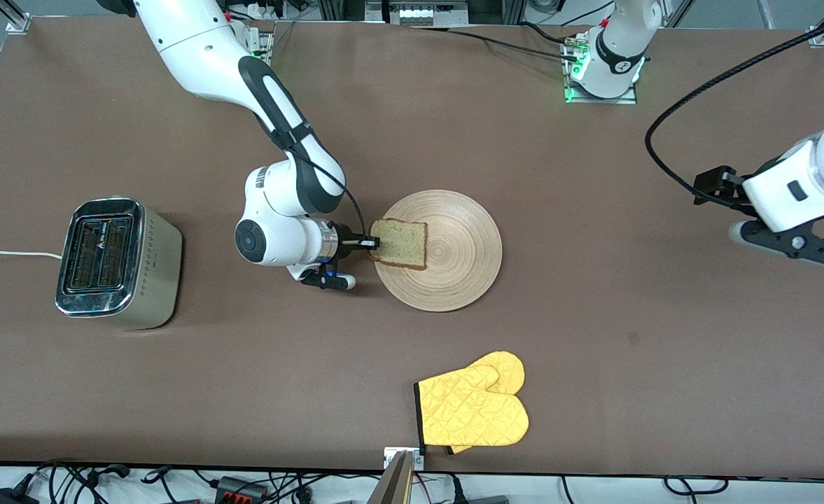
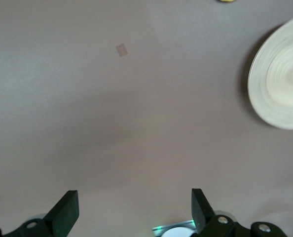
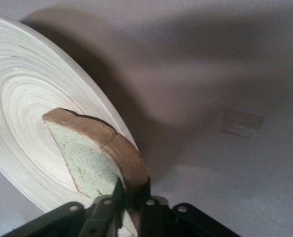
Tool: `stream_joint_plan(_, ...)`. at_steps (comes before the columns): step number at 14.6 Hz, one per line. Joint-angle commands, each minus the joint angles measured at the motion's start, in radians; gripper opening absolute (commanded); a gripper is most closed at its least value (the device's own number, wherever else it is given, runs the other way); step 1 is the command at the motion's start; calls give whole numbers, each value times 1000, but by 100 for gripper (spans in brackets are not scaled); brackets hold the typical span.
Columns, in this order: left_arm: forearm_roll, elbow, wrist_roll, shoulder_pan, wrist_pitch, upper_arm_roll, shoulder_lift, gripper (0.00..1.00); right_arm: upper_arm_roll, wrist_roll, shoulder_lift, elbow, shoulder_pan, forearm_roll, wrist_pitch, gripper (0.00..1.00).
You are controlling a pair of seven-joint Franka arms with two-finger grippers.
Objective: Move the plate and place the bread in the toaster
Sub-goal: 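Lift the bread with the right gripper and carry it over the toaster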
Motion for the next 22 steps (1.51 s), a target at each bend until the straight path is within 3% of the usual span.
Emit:
stream_joint_plan(1,-100,-263,-26,-123,140,241,-197,100,-4,0,-3,32,-3,19,-12,0)
stream_joint_plan(4,-97,-466,-104,-158,263,281,-335,100,-23,6,-24,89,-6,-10,-101,0)
stream_joint_plan(8,-87,-560,-169,-201,321,300,-418,100,-85,52,-86,182,-6,-148,-267,0)
stream_joint_plan(11,-87,-559,-141,-223,338,314,-414,100,-183,50,-107,303,-13,-240,-475,0)
stream_joint_plan(15,-86,-539,-141,-218,330,309,-397,100,-389,46,-109,385,-1,-298,-702,0)
stream_joint_plan(19,-100,-532,-134,-209,329,315,-395,100,-428,-57,-188,385,-21,-496,-720,0)
stream_joint_plan(22,-100,-525,-135,-209,324,312,-395,100,-483,-143,-224,385,-21,-585,-735,0)
